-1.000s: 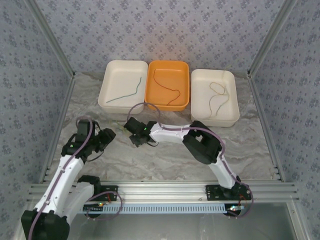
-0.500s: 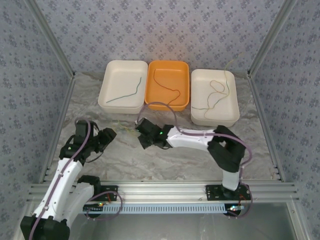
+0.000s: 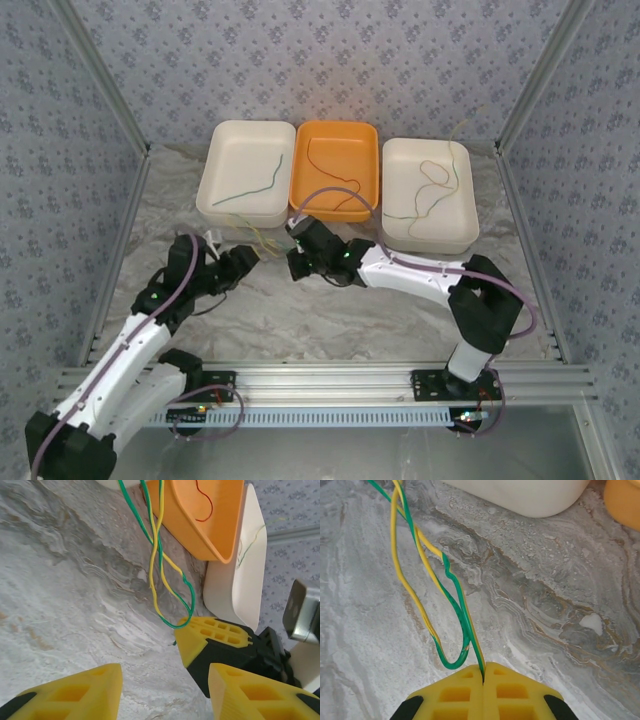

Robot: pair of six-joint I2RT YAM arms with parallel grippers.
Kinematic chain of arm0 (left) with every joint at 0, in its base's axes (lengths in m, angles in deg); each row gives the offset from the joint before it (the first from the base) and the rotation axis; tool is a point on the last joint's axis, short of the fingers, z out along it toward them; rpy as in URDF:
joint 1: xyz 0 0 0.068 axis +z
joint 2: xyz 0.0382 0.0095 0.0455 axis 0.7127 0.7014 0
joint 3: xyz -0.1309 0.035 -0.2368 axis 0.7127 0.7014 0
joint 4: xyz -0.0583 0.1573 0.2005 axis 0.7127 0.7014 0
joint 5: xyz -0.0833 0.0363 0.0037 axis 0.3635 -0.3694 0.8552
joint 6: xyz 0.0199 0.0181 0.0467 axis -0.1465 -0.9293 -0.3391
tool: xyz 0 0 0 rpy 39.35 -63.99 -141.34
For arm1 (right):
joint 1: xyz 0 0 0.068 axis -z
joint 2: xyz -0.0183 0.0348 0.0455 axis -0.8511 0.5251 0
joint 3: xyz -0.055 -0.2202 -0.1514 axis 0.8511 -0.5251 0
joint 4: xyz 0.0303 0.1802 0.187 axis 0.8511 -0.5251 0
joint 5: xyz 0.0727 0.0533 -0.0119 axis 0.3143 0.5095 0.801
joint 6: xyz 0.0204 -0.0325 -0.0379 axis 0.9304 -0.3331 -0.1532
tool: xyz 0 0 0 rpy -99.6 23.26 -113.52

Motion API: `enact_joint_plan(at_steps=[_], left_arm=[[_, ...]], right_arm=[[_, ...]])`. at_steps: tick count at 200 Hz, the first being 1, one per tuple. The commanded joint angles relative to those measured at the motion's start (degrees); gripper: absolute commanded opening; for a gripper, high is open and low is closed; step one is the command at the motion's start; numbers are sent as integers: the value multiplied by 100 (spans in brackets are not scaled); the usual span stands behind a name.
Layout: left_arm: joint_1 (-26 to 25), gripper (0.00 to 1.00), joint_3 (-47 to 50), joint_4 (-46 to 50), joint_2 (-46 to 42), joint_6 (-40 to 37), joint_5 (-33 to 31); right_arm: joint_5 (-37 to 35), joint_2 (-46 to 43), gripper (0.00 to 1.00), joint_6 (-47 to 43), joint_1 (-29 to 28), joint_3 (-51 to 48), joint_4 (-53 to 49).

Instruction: Untangle the cables

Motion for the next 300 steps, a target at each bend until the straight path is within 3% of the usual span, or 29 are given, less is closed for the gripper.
enact_joint_plan(at_steps=[1,34,81,125,142,146,180,232,300], left_arm=[[-130,49,155,-876,318,112,-201],[-142,48,223,-1387,749,27,-324],[-426,43,70,-1940,1404,41,-377],[-573,19,113,-2079,1514,111,-701],[-573,0,53,-1996,1473,73,-793],[-573,0,28,-1963,1452,73,-793],[-514,0,-333,-1196,893,44,-767],[-100,0,-1751,443,197,-359,167],[1308,0,-2857,1035,32,-256,1068]], right_arm=[[727,-279,0,427,123,-66,63],[1363,-385,0,829,283,-141,132],[1518,-522,0,997,292,-214,171],[1606,-553,0,999,302,-279,282],[1558,-601,0,994,324,-314,235],[1524,-617,0,993,346,-315,194],[1003,-865,0,485,603,-411,-286],[-984,-1091,0,-898,753,-344,-1453],[-2249,-1654,0,-1644,531,-905,-1265]])
